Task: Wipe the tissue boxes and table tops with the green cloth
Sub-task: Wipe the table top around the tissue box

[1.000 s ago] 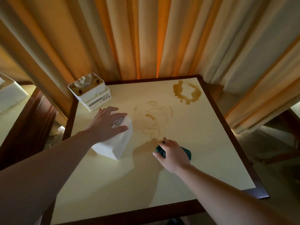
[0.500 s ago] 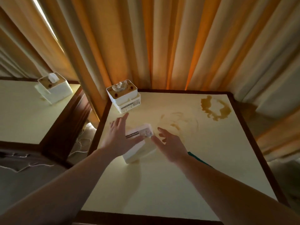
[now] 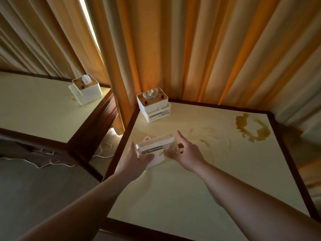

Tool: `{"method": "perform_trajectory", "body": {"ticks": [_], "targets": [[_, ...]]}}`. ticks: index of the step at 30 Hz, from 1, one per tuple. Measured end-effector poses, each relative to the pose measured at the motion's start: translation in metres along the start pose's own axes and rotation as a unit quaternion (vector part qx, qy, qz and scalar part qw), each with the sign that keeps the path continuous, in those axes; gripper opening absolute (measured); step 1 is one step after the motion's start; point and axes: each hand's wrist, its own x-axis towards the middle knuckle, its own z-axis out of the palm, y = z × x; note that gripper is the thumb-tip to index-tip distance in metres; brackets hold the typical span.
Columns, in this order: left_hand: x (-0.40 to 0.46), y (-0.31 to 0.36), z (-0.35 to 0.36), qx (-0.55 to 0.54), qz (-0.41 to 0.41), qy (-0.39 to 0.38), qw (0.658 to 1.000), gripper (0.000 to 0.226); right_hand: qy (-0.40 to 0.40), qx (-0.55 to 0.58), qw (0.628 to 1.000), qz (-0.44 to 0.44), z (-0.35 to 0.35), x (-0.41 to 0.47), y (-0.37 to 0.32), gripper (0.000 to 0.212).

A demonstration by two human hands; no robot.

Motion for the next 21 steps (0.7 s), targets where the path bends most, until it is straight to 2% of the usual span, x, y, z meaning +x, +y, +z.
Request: {"method": "perform_trajectory", "body": {"ticks": [6,12,16,21], "targets": [[-0.017,-0.012,-0.013,-0.019,0.088,0.004,0.996,0.099,0.002,0.009,1.0,-0.022,0.029,-0.002,0.007,0.119],[-0.039,-0.032,-0.004,0.007,0.074,0.014,0.997,0.123,-0.02,-0.078,0.995,-0.055,0.048,-0.004,0.015,0.117],[-0.046,-0.054,0.015,0.06,0.079,-0.026,0.995,0.134,-0.054,-0.095,0.993,-0.047,0.056,-0.013,0.025,0.121],[-0.043,-0.073,0.031,0.052,0.084,-0.06,0.993,0.137,-0.082,-0.1,0.991,-0.017,0.069,-0.011,0.029,0.123]]}}
